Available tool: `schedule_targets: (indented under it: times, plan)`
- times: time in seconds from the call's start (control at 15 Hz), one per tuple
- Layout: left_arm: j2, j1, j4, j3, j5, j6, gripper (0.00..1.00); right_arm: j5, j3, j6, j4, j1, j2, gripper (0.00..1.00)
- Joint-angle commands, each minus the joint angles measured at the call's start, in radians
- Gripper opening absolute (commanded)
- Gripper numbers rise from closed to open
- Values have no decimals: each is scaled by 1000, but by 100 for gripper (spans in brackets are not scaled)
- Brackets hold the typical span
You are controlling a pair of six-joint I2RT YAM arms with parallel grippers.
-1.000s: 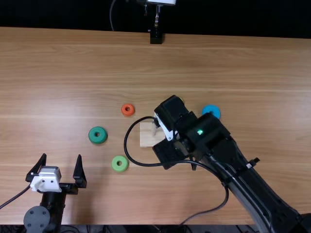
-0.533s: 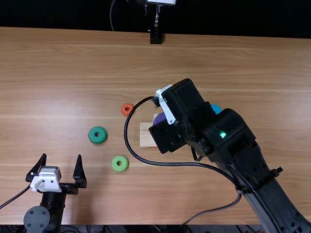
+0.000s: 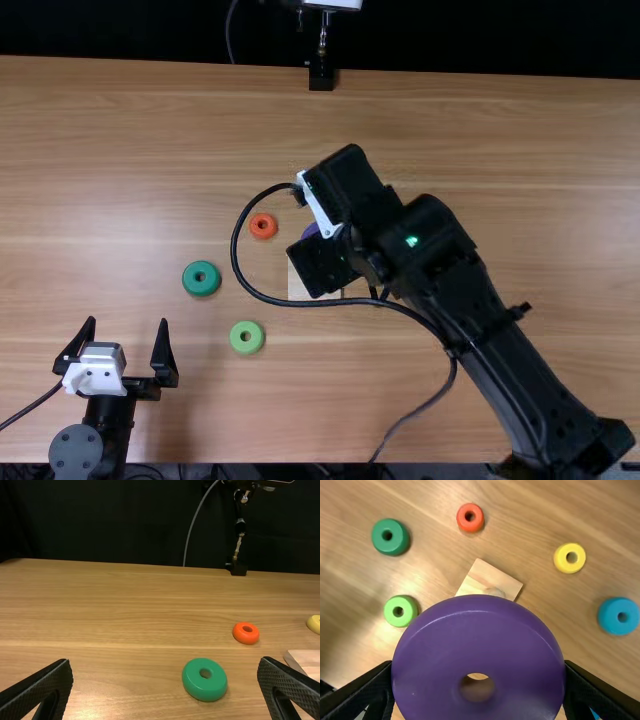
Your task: Build the Hanoi tower: stack the rings onto the peg from bottom to top in this color order: purple, dark blue, light blue, dark green, light green, yellow, orange.
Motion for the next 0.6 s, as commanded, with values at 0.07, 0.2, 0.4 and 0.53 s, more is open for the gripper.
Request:
schedule_targets:
  times: [0.07,0.2,0.4,0.53]
  plan:
    - [-15,-5,-27,-10,-11,5,100,5,60,-4,7,-4,18,0]
    - [-15,-5,-27,-10,-11,5,100,5,88,-6,7,-4,41,0]
    - [-15,-5,-27,-10,-11,5,100,5,108,-4,24,-20,70,0]
    - [-15,-5,-27,-10,-11,5,100,5,109,-6,26,-43,85,0]
